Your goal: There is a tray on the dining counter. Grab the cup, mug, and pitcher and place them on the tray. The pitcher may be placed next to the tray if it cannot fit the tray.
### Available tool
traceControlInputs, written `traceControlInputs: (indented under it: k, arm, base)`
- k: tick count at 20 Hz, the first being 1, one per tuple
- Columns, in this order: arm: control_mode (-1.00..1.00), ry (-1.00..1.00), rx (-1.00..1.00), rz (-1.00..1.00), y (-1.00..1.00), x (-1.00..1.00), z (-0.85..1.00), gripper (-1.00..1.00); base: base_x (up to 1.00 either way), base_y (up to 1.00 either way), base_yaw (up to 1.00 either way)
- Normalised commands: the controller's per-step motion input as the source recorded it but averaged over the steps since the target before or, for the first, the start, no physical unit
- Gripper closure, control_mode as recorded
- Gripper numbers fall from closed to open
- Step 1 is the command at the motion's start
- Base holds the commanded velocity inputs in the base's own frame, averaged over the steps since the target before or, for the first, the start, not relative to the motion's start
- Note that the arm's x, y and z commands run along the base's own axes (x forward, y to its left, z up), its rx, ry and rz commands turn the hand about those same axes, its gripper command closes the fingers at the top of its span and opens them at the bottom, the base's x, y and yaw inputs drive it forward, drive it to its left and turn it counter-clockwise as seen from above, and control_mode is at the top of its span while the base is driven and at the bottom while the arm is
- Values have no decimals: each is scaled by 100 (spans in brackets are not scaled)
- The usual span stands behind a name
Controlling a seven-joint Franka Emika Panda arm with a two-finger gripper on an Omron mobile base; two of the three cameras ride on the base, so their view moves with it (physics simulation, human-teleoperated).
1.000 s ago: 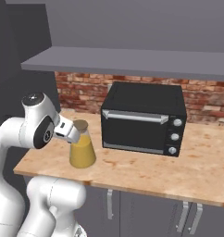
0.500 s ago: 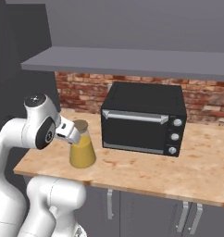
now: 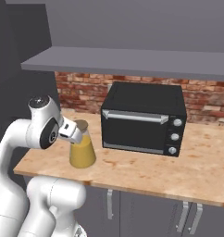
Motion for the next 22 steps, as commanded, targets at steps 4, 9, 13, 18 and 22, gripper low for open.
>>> traceControlInputs:
  k: [4,9,13,18,22]
  arm:
    - [-100,0,0,0,1,21,-14,-100]
    - [-100,0,0,0,3,18,-17,-100]
    - [-100,0,0,0,0,15,-15,-100]
    - [-100,0,0,0,0,12,-14,-100]
    - [-100,0,0,0,0,6,-15,-100]
  base:
    - [0,0,0]
    - [0,0,0]
    - [0,0,0]
    - [0,0,0]
    - [0,0,0]
